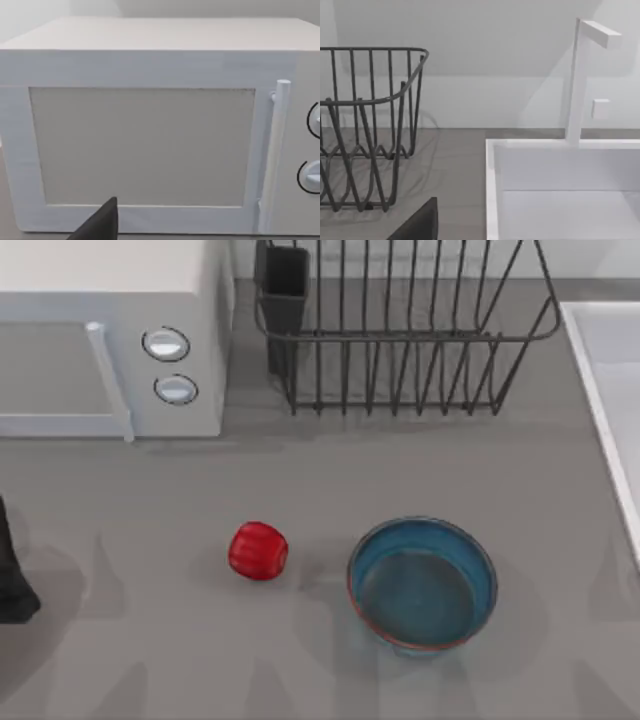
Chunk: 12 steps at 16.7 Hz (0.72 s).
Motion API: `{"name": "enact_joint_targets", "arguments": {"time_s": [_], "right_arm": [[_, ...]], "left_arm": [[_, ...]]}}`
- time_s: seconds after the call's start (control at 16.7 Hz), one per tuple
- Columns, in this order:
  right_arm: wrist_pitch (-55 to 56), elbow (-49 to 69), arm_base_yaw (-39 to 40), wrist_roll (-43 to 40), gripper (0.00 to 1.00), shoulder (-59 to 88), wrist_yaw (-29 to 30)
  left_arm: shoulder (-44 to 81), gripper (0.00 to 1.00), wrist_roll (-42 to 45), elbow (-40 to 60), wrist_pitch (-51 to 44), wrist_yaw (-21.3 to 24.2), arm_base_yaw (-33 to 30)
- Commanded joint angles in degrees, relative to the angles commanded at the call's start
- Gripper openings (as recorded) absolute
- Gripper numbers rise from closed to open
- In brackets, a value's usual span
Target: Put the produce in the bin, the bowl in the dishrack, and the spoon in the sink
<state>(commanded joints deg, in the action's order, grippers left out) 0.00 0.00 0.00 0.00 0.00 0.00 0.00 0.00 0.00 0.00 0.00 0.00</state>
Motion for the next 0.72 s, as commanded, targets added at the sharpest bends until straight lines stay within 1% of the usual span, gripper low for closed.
{"name": "enact_joint_targets", "arguments": {"time_s": [0.18,0.36,0.54,0.72], "right_arm": [[0.00,0.00,0.00,0.00,1.00,0.00,0.00],[0.00,0.00,0.00,0.00,1.00,0.00,0.00],[0.00,0.00,0.00,0.00,1.00,0.00,0.00],[0.00,0.00,0.00,0.00,1.00,0.00,0.00]], "left_arm": [[0.55,1.00,-0.07,0.38,-0.27,0.03,-0.19],[5.41,1.00,-0.68,3.95,-2.72,0.11,-1.74],[14.66,1.00,-1.82,10.73,-7.34,0.07,-4.50],[26.89,1.00,-3.31,19.66,-13.47,0.03,-8.16]]}}
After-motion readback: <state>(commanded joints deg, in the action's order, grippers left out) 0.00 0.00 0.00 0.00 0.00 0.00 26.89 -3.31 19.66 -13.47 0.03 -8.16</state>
